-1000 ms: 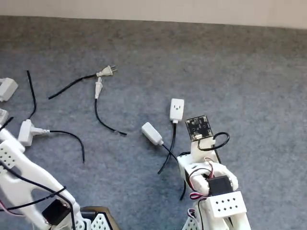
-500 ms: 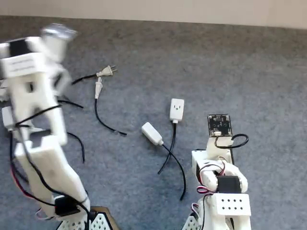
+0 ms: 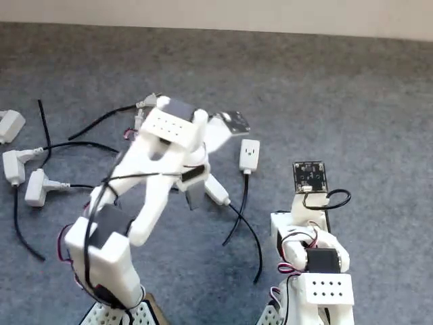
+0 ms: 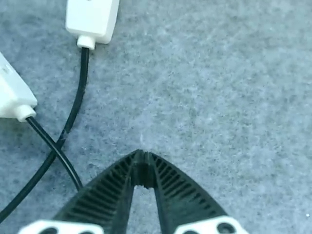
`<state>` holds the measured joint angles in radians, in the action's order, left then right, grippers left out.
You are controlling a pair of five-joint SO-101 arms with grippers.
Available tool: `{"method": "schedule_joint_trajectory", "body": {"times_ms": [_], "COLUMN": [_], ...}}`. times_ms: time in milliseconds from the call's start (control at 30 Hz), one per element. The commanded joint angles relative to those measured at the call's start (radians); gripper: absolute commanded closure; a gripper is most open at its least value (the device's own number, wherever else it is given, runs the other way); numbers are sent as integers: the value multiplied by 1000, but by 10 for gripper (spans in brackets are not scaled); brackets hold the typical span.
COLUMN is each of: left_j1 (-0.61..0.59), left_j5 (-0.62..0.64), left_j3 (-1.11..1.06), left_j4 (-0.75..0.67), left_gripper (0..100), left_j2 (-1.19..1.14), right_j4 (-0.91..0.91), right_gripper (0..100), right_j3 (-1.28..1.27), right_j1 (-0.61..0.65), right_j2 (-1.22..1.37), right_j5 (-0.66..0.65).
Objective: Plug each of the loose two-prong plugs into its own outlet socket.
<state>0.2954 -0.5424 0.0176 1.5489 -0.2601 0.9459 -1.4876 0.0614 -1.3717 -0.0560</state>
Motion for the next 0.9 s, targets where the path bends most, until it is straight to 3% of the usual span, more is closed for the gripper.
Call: {"method": "schedule_joint_trajectory", "body": {"times_ms": [0,433,600,767,867], "left_j1": [21,33,41,111,156], "left_j5": [9,12,74,80,167], "left_j3": [51,555,702,871,917], "left_j4": [-68,52,60,155,190], "left_gripper": [726,726,726,726,726], "left_j2": [-104,-386,-484,-510,-510], "right_j4": [5,2,1,1,1], "right_gripper": [991,991,991,991,991], "right_j3": [71,73,71,71,70], "right_j1": [-5,-5,-4,-4,-4], "right_j2": [-5,-5,-5,-5,-5], "right_j5": [8,8,8,8,8]}}
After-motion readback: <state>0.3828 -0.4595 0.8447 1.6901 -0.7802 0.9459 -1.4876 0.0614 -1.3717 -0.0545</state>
